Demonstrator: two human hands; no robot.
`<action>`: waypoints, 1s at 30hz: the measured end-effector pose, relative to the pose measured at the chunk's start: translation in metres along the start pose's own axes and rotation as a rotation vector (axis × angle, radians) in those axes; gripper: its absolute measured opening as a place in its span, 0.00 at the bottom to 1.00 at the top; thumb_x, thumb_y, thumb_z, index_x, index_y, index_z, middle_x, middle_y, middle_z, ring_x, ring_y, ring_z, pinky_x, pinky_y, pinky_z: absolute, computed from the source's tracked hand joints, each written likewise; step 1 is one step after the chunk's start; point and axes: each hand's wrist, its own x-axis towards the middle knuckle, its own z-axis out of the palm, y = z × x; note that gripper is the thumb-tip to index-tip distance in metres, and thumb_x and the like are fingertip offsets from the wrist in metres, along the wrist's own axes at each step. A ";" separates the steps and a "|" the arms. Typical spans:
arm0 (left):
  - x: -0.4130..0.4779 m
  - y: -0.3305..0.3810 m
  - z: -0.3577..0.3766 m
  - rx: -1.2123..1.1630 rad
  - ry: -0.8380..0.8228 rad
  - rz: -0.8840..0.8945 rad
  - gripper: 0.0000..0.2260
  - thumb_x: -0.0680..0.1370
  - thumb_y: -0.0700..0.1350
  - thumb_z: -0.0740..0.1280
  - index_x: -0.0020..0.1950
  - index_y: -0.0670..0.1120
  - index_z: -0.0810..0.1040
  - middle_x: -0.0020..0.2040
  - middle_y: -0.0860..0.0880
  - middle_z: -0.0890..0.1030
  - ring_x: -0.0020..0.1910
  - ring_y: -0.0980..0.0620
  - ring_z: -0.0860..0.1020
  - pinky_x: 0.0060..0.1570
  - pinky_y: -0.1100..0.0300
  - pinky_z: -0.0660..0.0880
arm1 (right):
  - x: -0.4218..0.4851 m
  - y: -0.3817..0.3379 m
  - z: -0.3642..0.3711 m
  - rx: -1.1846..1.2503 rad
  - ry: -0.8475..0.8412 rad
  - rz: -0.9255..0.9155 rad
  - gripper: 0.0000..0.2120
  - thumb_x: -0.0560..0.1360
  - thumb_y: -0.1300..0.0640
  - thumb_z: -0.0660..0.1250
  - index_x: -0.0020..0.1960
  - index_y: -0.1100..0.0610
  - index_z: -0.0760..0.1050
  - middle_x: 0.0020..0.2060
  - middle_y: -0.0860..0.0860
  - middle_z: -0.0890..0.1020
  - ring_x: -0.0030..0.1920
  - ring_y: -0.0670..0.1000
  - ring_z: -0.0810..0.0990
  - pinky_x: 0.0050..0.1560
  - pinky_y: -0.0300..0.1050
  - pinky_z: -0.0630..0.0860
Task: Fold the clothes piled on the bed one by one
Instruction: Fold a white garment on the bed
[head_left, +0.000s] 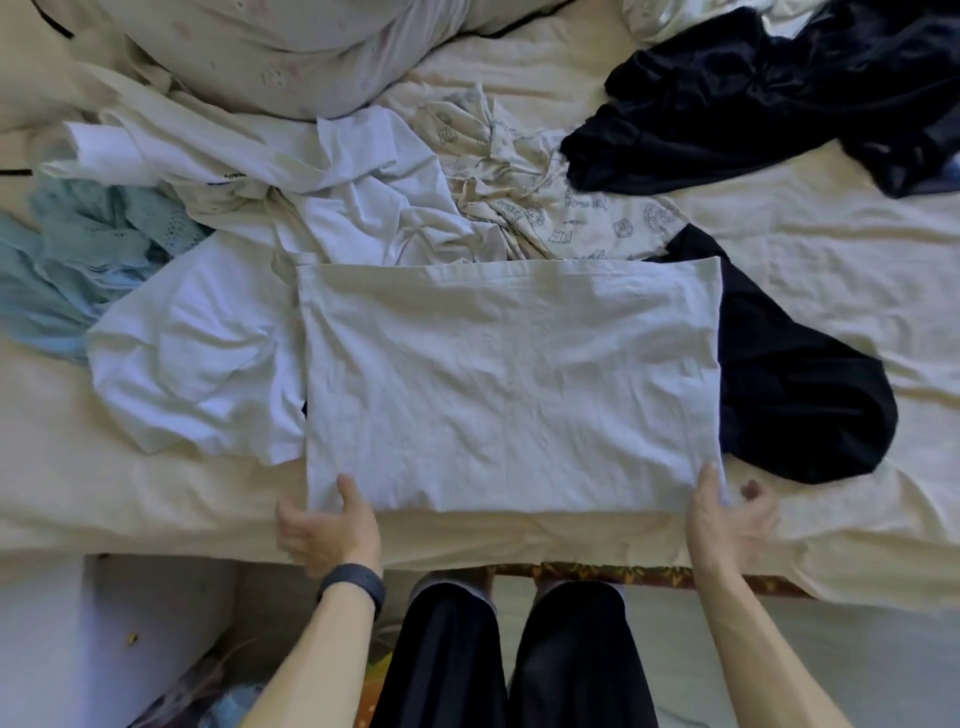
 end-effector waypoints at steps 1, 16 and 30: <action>-0.004 -0.009 -0.002 -0.120 -0.046 -0.225 0.35 0.76 0.60 0.70 0.76 0.46 0.61 0.74 0.40 0.65 0.70 0.38 0.68 0.67 0.40 0.68 | -0.008 0.011 -0.003 0.047 -0.013 0.100 0.34 0.78 0.37 0.65 0.73 0.60 0.66 0.67 0.57 0.73 0.66 0.60 0.73 0.66 0.59 0.70; 0.017 -0.027 -0.016 -0.708 -0.235 -0.275 0.09 0.84 0.51 0.62 0.58 0.47 0.73 0.43 0.50 0.76 0.39 0.54 0.75 0.38 0.60 0.74 | 0.025 0.063 -0.008 0.397 -0.031 0.112 0.19 0.82 0.39 0.61 0.54 0.56 0.75 0.45 0.50 0.80 0.46 0.53 0.84 0.51 0.55 0.84; -0.051 -0.044 0.037 0.454 -0.213 1.052 0.32 0.79 0.55 0.64 0.80 0.50 0.56 0.81 0.45 0.55 0.79 0.44 0.54 0.76 0.42 0.52 | -0.067 0.045 0.034 -0.207 -0.102 -0.739 0.26 0.80 0.41 0.58 0.72 0.56 0.67 0.75 0.57 0.65 0.75 0.60 0.63 0.72 0.62 0.63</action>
